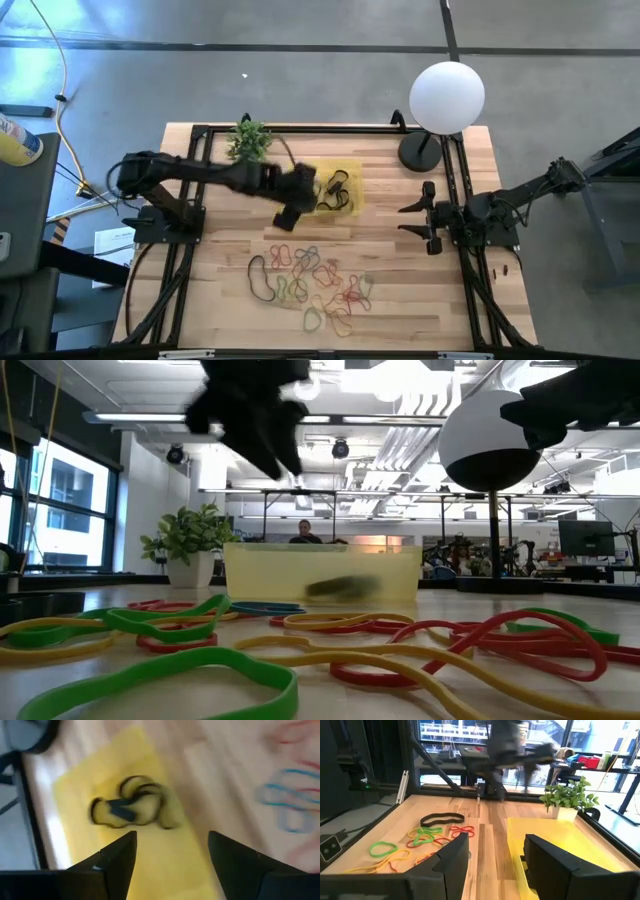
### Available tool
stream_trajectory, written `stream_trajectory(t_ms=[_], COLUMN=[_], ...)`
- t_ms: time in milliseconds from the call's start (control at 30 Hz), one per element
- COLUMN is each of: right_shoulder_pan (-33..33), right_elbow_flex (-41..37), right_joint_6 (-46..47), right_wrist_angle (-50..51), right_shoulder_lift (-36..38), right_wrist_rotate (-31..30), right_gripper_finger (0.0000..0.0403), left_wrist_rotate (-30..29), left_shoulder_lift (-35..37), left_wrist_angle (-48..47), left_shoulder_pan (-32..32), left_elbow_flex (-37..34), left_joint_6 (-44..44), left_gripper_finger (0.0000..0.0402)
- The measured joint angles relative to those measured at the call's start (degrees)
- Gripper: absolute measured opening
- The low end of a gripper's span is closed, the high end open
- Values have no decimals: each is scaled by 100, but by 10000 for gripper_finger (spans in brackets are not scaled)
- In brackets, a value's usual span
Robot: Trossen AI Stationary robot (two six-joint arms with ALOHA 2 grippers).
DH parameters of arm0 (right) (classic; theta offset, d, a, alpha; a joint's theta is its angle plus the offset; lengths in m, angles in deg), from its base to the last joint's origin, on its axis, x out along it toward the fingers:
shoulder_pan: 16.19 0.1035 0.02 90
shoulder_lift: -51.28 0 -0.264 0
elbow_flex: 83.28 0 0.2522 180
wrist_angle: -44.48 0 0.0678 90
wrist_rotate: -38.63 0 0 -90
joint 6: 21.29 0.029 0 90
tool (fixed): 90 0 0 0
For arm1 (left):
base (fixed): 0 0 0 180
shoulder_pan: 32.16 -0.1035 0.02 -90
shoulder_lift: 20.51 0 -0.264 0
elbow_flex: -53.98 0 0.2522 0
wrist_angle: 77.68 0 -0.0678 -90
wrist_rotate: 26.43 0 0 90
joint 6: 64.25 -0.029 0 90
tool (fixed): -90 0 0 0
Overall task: Pick and place rubber bands into bin
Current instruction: Put the black rubber band into the yellow bin
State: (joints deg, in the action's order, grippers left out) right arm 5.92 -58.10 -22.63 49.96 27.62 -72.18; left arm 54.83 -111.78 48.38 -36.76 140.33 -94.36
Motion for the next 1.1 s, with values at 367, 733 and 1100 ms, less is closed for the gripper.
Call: stream_trajectory(t_ms=[367,733,1100], right_shoulder_pan=[0,0,0], right_elbow_flex=[0,0,2], right_joint_6=[-153,-150,-20], right_wrist_angle=[-8,-62,-98], right_shoulder_lift=[0,0,0], right_wrist_rotate=[-24,-24,-38], right_gripper_finger=[181,181,181], left_wrist_rotate=[-605,-452,278], left_shoulder_lift=[31,29,25], left_wrist_angle=[-601,-946,-387], left_shoulder_pan=[2682,2872,2201], left_elbow_flex=[-210,-1428,-2223], left_joint_6=[1280,2653,3255], left_gripper_finger=[199,193,172])
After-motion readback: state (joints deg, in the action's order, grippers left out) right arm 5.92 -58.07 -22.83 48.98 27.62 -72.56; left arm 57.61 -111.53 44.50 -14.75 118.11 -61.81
